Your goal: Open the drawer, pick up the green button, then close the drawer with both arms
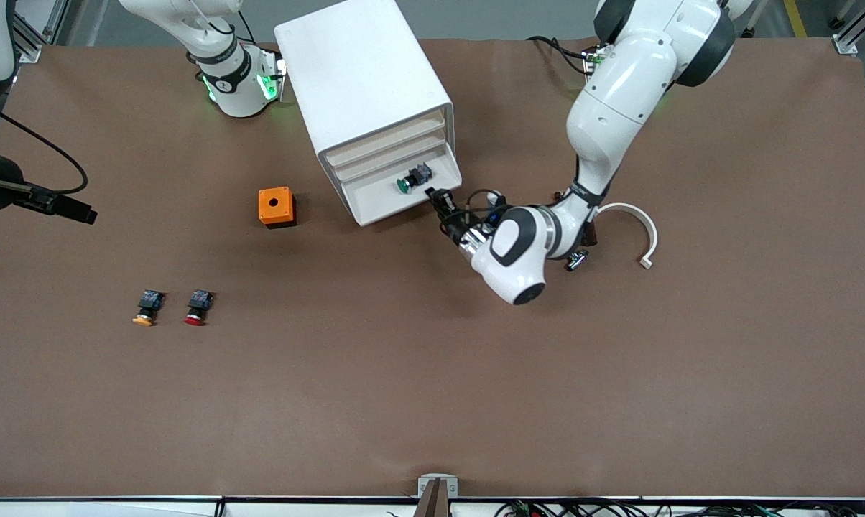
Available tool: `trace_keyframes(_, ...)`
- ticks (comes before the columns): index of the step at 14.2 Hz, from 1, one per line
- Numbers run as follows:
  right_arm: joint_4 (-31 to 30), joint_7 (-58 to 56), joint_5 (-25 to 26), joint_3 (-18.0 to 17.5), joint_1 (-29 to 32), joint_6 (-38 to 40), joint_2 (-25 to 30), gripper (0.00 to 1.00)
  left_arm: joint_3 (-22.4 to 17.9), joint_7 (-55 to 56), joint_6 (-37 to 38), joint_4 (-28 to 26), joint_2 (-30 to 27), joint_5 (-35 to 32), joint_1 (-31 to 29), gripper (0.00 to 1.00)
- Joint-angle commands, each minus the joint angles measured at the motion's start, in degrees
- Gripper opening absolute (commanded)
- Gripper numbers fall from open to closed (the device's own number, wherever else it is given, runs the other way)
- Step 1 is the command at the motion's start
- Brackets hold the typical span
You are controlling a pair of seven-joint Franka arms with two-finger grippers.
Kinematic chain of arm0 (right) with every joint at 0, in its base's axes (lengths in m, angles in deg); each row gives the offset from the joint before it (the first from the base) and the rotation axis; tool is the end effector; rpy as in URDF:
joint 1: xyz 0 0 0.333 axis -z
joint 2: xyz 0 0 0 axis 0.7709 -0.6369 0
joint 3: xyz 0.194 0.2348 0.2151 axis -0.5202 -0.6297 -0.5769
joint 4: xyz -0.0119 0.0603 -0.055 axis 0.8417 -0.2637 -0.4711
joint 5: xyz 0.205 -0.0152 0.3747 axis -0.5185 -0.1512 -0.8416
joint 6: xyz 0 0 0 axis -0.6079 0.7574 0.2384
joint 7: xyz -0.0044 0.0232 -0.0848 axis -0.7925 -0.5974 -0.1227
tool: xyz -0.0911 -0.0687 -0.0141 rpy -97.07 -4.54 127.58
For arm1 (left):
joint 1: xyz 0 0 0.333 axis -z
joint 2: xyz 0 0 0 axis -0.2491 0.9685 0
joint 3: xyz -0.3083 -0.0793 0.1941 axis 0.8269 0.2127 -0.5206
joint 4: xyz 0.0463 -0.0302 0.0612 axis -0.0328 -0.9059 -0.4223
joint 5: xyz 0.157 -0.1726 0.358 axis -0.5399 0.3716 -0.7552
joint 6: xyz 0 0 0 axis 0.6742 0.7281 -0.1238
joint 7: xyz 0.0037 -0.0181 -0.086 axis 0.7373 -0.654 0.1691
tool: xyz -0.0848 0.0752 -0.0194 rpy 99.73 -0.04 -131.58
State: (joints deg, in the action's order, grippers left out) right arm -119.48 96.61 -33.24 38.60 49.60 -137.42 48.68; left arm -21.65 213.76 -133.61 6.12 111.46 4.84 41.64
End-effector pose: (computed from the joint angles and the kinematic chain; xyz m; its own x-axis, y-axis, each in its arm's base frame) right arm 0.6133 -0.0279 0.6219 0.9365 -0.3189 -0.1460 -0.3115 -0.9475 0.0717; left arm 0.5563 -0.4786 0.1566 -0.5764 0.8161 -0.0407 0.3081 0.1709 -0.9359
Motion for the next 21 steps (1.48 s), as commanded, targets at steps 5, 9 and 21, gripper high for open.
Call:
trace_keyframes(5,-0.7,19.1,-2.4,0.0,-9.0,-0.4,0.1,1.0,0.3,-7.3,0.8,3.6,0.7,0.4,-5.0,0.1)
trace_keyframes(9,-2.0,36.1,-2.5,0.0,-19.8,-5.9,-1.8,1.0,0.3,-8.3,0.8,3.6,0.3,0.5,-5.9,0.61)
trace_keyframes(21,-8.8,65.1,-7.2,0.0,-38.3,-28.5,-10.1,1.0,0.5,-17.4,1.2,9.1,-1.9,-14.2,-16.3,1.0)
